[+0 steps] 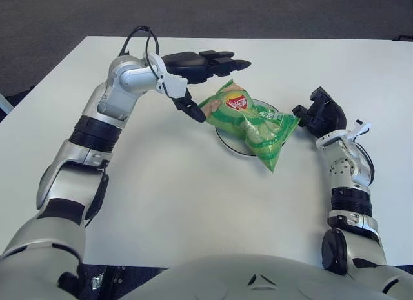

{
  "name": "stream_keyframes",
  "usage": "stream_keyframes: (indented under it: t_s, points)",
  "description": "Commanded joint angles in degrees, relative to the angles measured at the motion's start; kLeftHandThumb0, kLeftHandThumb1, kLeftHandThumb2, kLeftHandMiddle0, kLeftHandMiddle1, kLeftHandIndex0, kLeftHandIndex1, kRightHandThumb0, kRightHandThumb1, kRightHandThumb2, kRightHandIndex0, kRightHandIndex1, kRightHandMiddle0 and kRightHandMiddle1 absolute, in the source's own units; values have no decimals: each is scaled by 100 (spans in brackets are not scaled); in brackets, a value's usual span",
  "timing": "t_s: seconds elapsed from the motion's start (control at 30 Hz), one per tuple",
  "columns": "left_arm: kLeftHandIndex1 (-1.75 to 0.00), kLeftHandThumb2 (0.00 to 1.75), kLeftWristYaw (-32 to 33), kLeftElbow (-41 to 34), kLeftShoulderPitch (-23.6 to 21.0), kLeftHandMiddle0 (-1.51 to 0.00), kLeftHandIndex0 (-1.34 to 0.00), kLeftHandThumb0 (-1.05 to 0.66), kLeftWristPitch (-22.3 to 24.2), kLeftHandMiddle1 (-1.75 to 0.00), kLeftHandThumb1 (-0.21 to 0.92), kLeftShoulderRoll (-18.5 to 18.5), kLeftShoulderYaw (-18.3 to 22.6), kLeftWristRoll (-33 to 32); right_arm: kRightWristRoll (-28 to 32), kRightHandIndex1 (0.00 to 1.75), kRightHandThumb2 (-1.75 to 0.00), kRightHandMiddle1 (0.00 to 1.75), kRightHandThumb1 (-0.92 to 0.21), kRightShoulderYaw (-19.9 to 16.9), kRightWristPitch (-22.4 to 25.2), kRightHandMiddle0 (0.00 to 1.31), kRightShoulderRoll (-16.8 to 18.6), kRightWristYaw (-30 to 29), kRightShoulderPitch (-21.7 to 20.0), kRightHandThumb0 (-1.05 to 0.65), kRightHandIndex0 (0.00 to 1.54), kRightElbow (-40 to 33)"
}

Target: Put the snack into the plate.

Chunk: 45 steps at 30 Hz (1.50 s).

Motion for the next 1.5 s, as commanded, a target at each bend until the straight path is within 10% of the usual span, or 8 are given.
stream_keyframes:
  t_s: [0.0, 0.43, 0.7, 1.1, 1.47]
  points:
    - [0, 44, 121, 34, 157, 0, 0, -105, 108, 0, 71, 197, 313, -208, -71, 175, -149, 175, -18, -5, 264, 73, 98, -135, 323, -54, 140, 341]
    - [-20, 48, 493, -635, 1098, 0, 0, -101, 762, 0, 70, 490, 1123, -598, -80, 175, -148, 175, -19, -3, 242, 72, 123, -142, 322, -53, 141, 362]
    - [-48, 53, 1432, -354, 1464, -7, 0, -96, 1045, -4, 69, -40, 1395, -534, -89, 175, -147, 175, -19, 4, 225, 72, 107, -102, 321, -53, 142, 391]
    - [-101, 81, 3816, 280, 2023, -4, 0, -78, 830, -73, 58, -985, 1707, 14, -105, 175, -148, 175, -19, 21, 241, 72, 53, -116, 296, -53, 142, 432]
    - [-126, 98, 4088, 197, 2212, -11, 0, -59, 1227, -102, 54, -1492, 2021, -744, -103, 175, -147, 175, -19, 29, 194, 72, 63, -76, 305, -53, 141, 432]
